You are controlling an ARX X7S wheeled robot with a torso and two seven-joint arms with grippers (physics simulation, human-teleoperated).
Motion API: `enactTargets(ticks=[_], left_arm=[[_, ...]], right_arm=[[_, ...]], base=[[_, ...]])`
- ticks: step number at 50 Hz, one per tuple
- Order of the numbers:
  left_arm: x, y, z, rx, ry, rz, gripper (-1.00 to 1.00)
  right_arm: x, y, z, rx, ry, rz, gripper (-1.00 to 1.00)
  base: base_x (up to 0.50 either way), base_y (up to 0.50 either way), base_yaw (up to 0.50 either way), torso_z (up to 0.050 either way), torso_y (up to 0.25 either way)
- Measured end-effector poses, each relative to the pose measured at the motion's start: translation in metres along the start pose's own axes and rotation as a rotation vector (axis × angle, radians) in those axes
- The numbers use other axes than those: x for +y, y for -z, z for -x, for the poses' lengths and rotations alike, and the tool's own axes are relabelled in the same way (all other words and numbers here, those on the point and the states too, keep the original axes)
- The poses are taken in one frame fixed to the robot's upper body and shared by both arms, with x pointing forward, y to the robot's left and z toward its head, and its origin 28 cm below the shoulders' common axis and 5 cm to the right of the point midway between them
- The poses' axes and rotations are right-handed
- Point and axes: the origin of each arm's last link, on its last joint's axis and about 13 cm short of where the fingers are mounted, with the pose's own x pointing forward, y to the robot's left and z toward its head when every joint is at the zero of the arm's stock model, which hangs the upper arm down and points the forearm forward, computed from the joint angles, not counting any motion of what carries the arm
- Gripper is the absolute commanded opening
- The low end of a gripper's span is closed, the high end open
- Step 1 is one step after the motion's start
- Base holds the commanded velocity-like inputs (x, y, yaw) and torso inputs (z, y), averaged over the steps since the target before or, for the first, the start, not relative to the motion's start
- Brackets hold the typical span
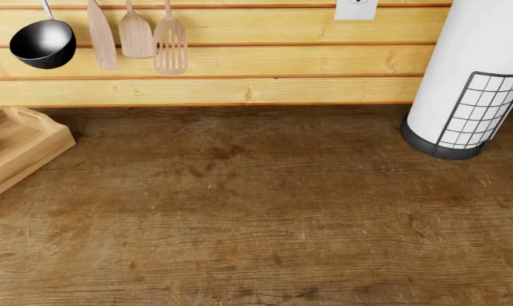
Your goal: Pick the kettle from the counter and place it on the tray. Then pick the mug from the cabinet and place it on the tray. Then close the cabinet doors.
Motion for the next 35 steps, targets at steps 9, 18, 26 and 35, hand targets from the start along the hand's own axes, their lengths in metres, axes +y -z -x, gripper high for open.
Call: enactTargets(ticks=[9, 18, 26, 35], left_arm=[[0.002, 0.001, 0.002, 0.002, -0.009, 0.002, 1.00], [0.003, 0.001, 0.003, 0.002, -0.014, 0.002, 1.00], [0.003, 0.001, 0.004, 0.001, -0.017, 0.003, 1.00], [0.003, 0.001, 0.004, -0.001, -0.019, 0.004, 1.00]], right_arm=[[0.017, 0.004, 0.000, -0.046, 0.045, 0.273, 1.00], [0.022, 0.000, 0.002, -0.102, 0.072, 0.405, 1.00], [0.024, -0.001, 0.003, -0.130, 0.081, 0.474, 1.00], [0.019, 0.001, 0.001, -0.088, 0.049, 0.366, 1.00]], base=[[0.00, 0.00, 0.00, 0.000, 0.000], [0.00, 0.00, 0.00, 0.000, 0.000], [0.00, 0.00, 0.00, 0.000, 0.000], [0.00, 0.00, 0.00, 0.000, 0.000]])
